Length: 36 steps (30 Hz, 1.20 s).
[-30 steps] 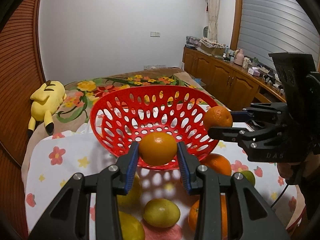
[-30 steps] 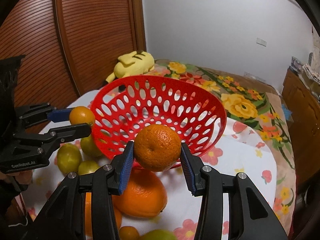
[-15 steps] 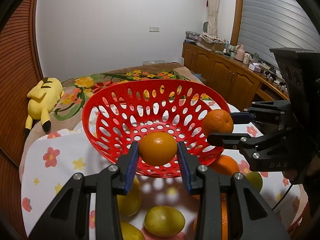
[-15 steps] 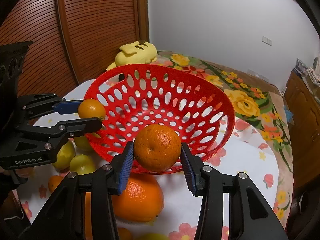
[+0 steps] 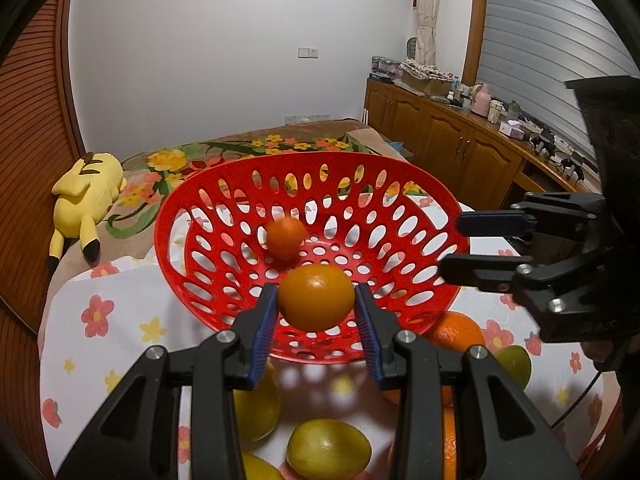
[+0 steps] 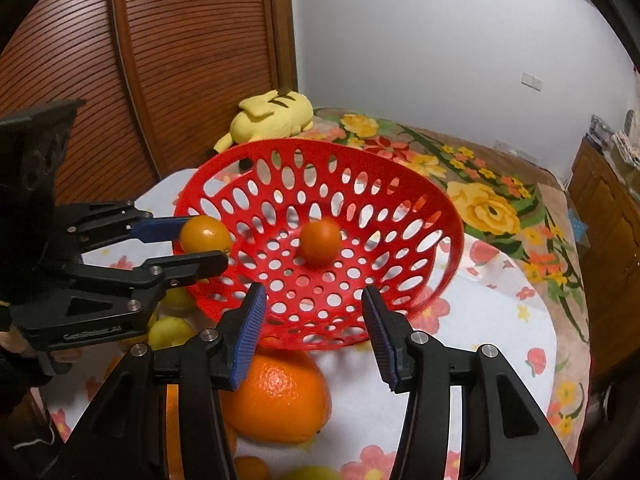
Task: Organize fruits
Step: 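Lower the tangerine into the red basket and open the left gripper, then grasp the green citrus fruit with the right gripper while the left gripper approaches the large orange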
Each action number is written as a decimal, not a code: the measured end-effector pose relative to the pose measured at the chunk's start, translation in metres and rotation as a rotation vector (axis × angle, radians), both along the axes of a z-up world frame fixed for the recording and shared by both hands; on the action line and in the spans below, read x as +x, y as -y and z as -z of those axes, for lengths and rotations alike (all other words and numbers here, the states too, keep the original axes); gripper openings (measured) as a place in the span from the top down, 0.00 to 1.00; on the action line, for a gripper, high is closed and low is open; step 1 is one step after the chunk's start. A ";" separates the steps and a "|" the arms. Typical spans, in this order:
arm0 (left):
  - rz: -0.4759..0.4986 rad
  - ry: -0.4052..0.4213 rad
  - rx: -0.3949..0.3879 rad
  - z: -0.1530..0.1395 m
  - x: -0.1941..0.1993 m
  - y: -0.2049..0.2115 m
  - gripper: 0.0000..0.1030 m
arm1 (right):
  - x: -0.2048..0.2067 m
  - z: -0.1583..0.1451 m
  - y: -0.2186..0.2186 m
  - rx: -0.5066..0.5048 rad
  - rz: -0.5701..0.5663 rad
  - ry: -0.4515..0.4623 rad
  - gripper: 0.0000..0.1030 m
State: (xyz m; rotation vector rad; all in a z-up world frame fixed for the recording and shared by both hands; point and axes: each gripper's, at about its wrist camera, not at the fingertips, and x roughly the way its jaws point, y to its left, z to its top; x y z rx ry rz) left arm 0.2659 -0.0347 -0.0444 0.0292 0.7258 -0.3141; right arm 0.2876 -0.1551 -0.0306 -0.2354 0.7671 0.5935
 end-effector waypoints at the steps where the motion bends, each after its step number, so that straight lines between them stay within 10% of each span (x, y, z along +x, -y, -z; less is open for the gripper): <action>1: -0.004 0.004 0.001 0.000 0.000 0.000 0.62 | -0.002 -0.001 0.002 0.004 0.003 0.003 0.51; 36: -0.044 0.056 -0.026 -0.001 -0.149 -0.023 0.39 | -0.144 0.008 0.080 0.146 0.176 0.046 0.47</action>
